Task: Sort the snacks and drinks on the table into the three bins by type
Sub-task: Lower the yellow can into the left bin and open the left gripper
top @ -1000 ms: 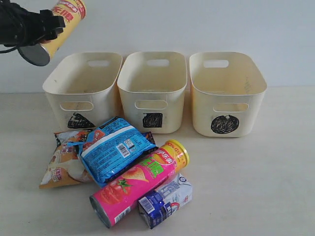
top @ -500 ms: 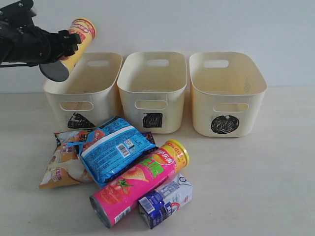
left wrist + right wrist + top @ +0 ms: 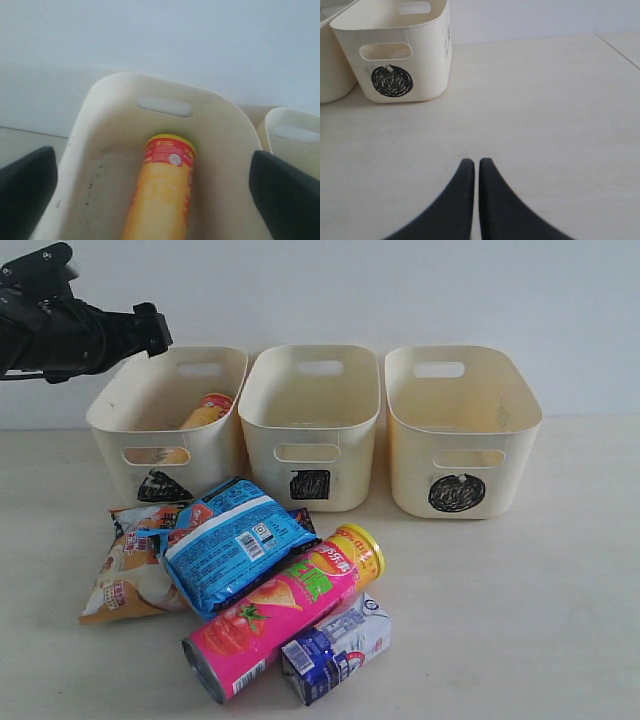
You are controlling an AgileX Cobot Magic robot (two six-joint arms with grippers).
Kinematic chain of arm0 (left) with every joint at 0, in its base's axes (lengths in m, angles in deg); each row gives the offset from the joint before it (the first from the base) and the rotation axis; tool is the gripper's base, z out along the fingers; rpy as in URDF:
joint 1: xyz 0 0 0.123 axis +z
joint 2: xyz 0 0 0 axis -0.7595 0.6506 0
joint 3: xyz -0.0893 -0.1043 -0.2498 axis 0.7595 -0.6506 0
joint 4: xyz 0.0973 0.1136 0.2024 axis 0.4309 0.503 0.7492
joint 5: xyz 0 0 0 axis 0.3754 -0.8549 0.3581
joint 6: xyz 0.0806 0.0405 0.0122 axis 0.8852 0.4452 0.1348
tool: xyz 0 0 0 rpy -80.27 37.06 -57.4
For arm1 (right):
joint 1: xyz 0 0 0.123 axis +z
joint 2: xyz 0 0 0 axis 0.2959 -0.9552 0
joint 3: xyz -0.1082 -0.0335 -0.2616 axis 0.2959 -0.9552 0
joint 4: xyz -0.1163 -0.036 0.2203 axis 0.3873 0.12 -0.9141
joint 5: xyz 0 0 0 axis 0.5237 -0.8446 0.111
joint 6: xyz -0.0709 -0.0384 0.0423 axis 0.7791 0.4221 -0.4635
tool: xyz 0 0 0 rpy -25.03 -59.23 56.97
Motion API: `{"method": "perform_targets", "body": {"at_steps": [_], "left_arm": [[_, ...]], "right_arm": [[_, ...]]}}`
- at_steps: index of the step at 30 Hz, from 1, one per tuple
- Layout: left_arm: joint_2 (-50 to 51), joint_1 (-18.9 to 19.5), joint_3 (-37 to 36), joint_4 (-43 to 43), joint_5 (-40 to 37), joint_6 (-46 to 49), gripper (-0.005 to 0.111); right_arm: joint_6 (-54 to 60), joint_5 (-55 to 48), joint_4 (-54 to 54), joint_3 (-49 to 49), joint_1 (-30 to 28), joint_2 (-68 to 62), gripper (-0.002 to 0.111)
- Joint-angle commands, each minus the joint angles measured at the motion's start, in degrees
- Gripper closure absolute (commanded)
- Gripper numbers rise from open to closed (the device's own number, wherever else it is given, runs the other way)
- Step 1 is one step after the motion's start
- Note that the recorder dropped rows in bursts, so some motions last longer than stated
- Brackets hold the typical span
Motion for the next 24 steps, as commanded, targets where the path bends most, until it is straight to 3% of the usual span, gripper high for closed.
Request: {"method": "perform_targets", "body": {"at_steps": [1,3,7,20,24], "left_arm": [[-3.74,-0.18,0.41,0.44,-2.84,-0.49,0.025],[-5.76,-0.18,0.41,1.97,-5.52,-0.35,0.046],[-8.99,-0.18,0.41,5.56,-12.26,0.7,0.102],[-15.75,-0.18,-0.1,15.02,-37.67,1.45,0.102],[-20.26,-0.18,-2.23,15.31,-41.45,1.45,0.102]], "right_arm": [[0.09,0.24,0.44,-0.28,0.16,0.31,0.107],[0.09,0.24,0.44,-0.28,0.16,0.31,0.107],[0.09,0.24,0.44,-0.28,0.16,0.31,0.107],[0.09,0.24,0.44,-0.28,0.16,0.31,0.107],[0.09,0.24,0.44,-0.28,0.16,0.31,0.107]]}}
